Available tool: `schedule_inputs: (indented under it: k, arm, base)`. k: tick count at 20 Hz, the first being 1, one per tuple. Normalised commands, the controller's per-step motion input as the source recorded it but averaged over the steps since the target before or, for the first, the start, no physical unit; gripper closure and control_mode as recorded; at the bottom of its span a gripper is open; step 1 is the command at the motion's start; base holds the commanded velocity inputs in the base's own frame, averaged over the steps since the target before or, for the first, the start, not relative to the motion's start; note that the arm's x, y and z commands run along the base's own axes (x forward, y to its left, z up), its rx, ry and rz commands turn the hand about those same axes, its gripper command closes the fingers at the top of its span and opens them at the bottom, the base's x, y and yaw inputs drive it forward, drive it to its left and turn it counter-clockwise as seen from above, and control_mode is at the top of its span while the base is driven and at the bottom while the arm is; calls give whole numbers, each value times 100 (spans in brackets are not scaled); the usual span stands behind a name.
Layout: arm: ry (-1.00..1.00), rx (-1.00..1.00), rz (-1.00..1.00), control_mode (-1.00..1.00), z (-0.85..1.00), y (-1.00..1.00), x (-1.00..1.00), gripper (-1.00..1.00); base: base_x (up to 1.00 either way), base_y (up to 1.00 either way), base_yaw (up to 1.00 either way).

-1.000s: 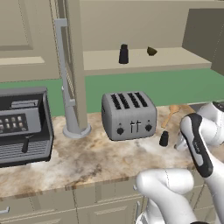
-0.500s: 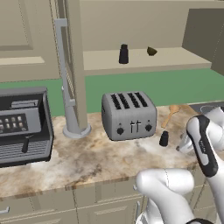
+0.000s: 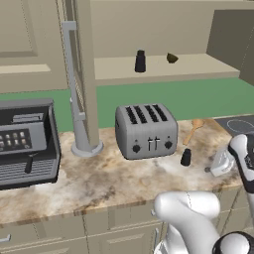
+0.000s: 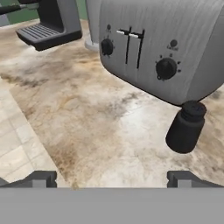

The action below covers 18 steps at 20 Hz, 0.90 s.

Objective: Pick the shaker and shaker from the counter and place them in the cabinet.

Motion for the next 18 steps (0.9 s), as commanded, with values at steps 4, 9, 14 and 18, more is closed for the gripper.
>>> schedule_inputs:
  k: [4, 9, 14, 18]
  arm:
    - [-8, 26, 0, -100, -2, -27, 0, -100]
    - [-10, 21, 0, -100, 0, -6, 0, -100]
    - [-4, 12, -1, -100, 0, 11, 5, -100]
    - [0, 8, 0, -100, -1, 25, 20, -100]
  base:
    - [0, 0, 0]
    - [0, 0, 0]
    - [0, 0, 0]
    - [0, 0, 0]
